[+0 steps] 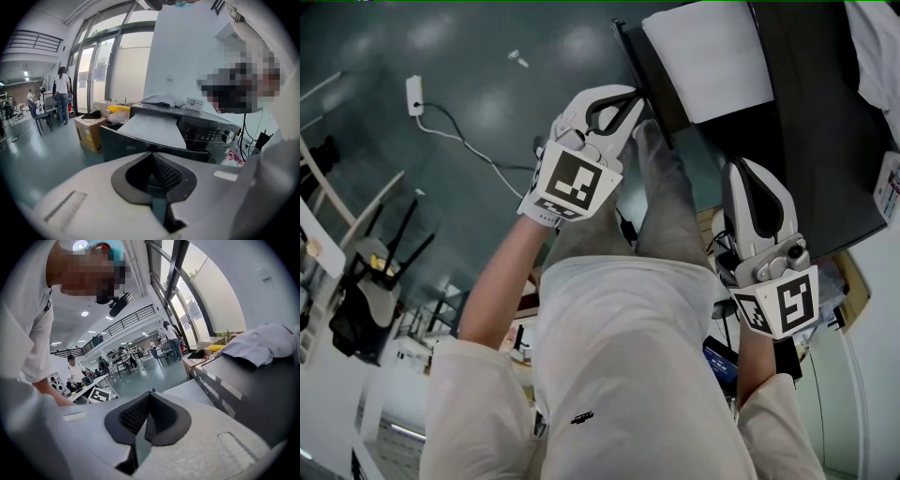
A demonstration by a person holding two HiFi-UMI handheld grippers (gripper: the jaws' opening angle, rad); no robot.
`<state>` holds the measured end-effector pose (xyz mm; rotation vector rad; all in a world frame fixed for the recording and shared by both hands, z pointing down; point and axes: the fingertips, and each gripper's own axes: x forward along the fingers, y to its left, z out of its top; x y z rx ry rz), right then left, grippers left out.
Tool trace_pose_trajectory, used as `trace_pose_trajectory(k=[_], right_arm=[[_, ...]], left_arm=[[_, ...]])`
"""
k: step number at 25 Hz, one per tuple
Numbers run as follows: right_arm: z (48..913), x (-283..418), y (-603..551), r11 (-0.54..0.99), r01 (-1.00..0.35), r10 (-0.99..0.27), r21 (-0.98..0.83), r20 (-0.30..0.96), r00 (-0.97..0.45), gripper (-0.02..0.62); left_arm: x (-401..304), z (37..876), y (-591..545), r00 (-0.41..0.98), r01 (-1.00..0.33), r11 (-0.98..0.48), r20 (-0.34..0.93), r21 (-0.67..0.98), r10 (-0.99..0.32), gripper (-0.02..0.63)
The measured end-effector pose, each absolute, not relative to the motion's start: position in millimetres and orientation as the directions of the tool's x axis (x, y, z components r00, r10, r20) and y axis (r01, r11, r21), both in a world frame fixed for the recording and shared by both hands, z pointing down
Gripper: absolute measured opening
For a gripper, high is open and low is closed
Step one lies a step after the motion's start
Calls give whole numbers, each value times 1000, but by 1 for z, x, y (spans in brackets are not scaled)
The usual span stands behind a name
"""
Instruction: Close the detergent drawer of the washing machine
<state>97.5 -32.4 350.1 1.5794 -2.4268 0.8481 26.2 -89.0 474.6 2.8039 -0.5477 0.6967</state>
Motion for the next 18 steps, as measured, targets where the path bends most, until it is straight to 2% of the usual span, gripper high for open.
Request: trace_pose_trajectory(k=[7, 18], right_arm=[[353, 98, -31, 293, -867, -801, -403, 392, -453, 3], [353, 114, -34, 252, -876, -818, -412, 393, -421, 3]], left_arm=[[30, 474, -91, 820, -404, -910, 478, 96, -314, 15], [82, 462, -105, 872, -368, -916, 401, 158, -281, 15]])
